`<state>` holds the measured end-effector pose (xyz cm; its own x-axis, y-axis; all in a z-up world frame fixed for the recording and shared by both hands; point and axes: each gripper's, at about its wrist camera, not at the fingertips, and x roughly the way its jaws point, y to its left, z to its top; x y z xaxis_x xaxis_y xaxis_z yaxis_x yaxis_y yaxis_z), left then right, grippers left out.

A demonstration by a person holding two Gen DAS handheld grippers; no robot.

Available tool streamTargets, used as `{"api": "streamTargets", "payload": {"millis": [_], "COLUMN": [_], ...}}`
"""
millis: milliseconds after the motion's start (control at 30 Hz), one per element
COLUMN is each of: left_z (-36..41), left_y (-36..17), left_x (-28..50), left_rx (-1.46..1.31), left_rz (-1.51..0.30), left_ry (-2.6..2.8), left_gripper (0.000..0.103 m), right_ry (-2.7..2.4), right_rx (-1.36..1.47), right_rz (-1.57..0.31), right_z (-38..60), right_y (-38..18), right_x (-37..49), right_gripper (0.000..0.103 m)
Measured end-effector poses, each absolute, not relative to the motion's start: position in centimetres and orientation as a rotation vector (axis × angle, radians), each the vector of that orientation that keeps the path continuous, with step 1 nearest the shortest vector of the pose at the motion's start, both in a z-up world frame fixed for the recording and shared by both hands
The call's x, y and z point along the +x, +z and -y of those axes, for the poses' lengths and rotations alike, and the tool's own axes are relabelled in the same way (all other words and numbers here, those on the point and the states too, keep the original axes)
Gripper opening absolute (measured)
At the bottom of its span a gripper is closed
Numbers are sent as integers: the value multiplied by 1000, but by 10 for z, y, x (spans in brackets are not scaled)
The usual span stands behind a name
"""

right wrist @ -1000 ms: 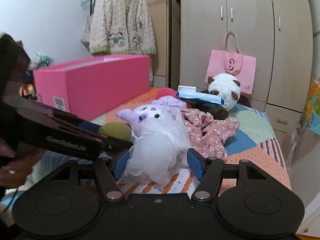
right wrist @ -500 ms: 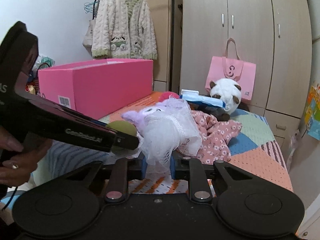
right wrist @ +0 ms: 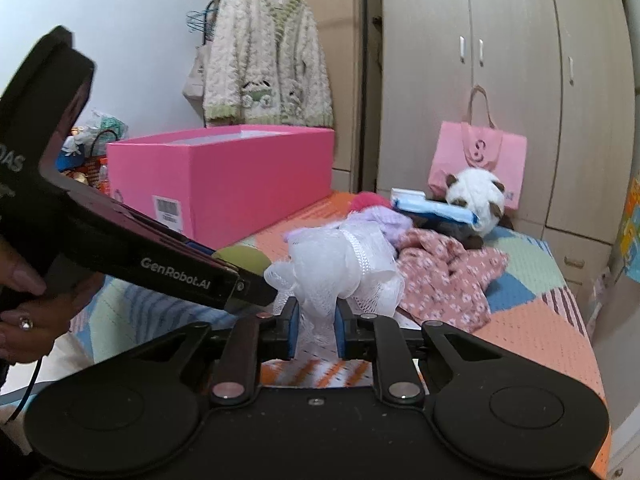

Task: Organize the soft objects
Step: 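Carry the green ball and white puff in both grippers toward the pink box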

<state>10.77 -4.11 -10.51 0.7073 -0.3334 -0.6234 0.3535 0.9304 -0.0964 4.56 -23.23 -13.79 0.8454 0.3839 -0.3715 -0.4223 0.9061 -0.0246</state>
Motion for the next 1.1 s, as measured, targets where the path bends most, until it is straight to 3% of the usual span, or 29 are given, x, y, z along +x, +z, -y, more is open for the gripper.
{"api": "streamTargets", "payload": {"millis": [1100], "left_z": [-43], "left_y": [-81], "left_x": [90], "left_rx": [-35], "left_rz": [-757], "left_ry": [-287], "left_gripper": [38], "right_ry": [559], "right_rx": [-150], "right_rz": [-490], "right_z": [199], "right_y": [-88], "right_x": [26], "right_gripper": [11]}}
